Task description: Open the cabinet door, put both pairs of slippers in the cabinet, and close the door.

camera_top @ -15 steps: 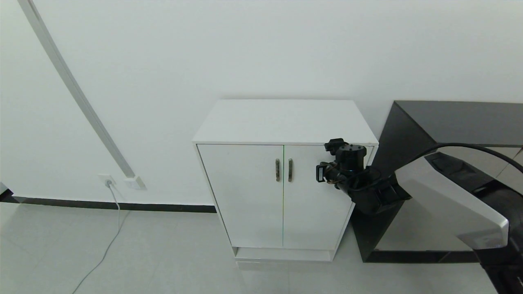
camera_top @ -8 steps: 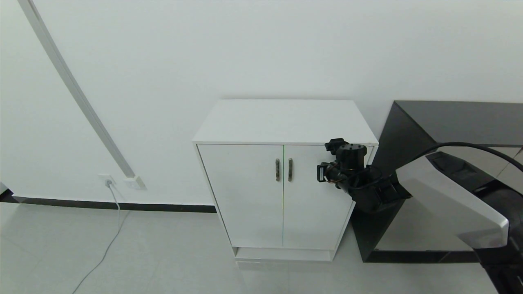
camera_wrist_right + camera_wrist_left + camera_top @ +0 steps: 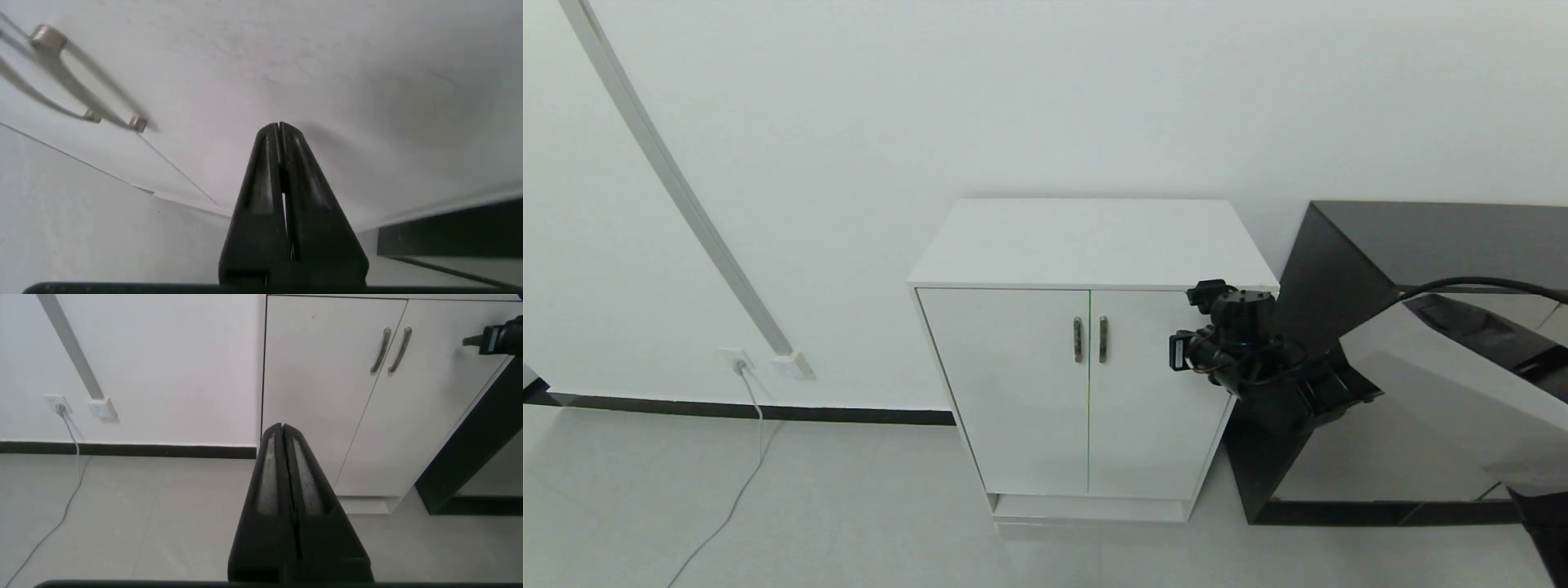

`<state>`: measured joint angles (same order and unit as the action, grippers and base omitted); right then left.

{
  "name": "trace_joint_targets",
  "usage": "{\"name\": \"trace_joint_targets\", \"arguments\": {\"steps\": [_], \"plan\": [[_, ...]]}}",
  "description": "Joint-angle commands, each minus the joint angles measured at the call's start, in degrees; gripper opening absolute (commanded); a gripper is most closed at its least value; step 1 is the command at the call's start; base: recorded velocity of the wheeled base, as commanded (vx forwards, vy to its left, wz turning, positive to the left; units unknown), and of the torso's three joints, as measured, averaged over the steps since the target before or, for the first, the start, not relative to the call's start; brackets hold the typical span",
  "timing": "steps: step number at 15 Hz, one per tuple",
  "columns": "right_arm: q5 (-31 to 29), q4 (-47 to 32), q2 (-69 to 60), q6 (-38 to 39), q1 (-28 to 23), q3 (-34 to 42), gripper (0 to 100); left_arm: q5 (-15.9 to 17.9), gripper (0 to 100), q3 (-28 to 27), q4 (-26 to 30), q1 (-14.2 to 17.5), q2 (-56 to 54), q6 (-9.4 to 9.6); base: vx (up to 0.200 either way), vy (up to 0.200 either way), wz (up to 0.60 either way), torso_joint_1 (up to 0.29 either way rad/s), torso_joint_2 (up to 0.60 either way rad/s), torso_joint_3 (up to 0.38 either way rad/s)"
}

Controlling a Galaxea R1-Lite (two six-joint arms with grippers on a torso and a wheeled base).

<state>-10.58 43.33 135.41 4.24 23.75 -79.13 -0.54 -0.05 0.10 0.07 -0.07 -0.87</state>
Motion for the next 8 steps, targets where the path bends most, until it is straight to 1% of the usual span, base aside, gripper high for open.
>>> {"name": "trace_joint_targets", "arguments": {"steps": [1,3,5,6,7,8], "plan": [[0.0,2.5,-7.7,0.0,-0.3,7.3,0,0.0,0,0.0,0.0,0.0,0.1,-0.01,0.0,0.0,0.0,0.0,0.0,0.0],[-0.1,4.8,-13.6,-0.1,-1.1,14.7,0,0.0,0,0.0,0.0,0.0,0.1,-0.01,0.0,0.0,0.0,0.0,0.0,0.0],[-0.3,7.0,-19.7,-0.1,-3.0,22.2,0,-0.1,0,0.0,0.0,0.0,0.1,-0.01,0.0,0.0,0.0,0.0,0.0,0.0],[-0.4,8.0,-22.5,-0.3,-4.6,25.9,0,0.0,0,0.0,0.0,0.0,0.1,-0.01,0.0,0.0,0.0,0.0,0.0,0.0],[-0.4,8.4,-24.0,-0.2,-5.4,27.5,0,-0.1,0,0.0,0.0,0.0,0.1,-0.01,0.0,0.0,0.0,0.0,0.0,0.0],[-0.5,9.1,-27.1,-0.2,-7.9,31.5,0,-0.1,0,0.0,0.0,0.0,0.1,-0.01,0.0,0.0,0.0,0.0,0.0,0.0]]}}
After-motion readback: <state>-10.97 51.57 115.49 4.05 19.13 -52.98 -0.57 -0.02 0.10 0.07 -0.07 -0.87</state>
